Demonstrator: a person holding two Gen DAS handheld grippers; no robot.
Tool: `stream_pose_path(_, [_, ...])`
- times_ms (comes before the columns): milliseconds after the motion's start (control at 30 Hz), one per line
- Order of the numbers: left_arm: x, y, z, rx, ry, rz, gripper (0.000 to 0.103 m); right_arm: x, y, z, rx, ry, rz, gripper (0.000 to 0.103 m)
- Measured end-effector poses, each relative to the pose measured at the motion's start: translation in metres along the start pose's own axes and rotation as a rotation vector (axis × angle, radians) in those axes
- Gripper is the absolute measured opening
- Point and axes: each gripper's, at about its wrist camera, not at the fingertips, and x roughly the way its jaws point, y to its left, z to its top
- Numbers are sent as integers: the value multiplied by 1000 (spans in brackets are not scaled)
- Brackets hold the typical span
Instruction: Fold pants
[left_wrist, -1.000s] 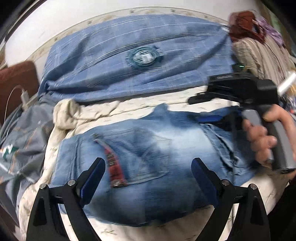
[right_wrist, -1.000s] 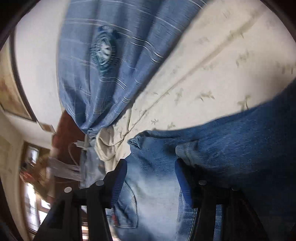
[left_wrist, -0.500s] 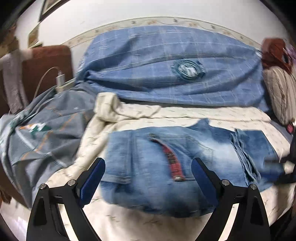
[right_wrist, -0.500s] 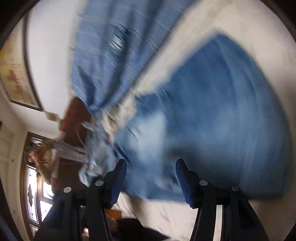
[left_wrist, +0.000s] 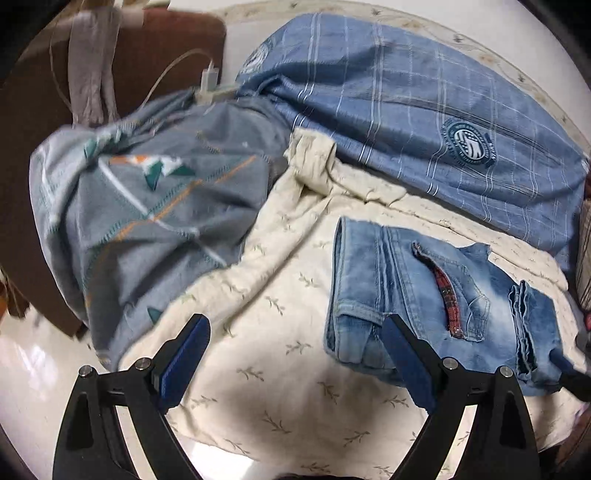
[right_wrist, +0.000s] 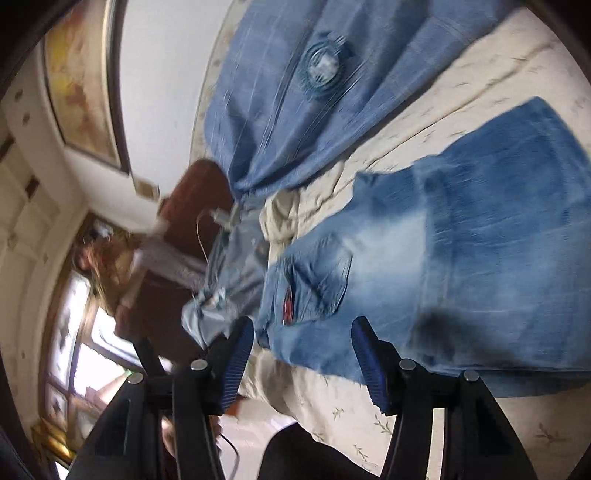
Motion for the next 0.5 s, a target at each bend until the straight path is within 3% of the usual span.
stream_pose_path(167, [18, -1, -9, -82, 85, -62, 94, -6, 7, -11, -87, 36, -45, 59])
stream_pose_path(500, [45, 2, -13, -202, 199, -116, 94, -38, 10, -8, -119, -51, -56, 59])
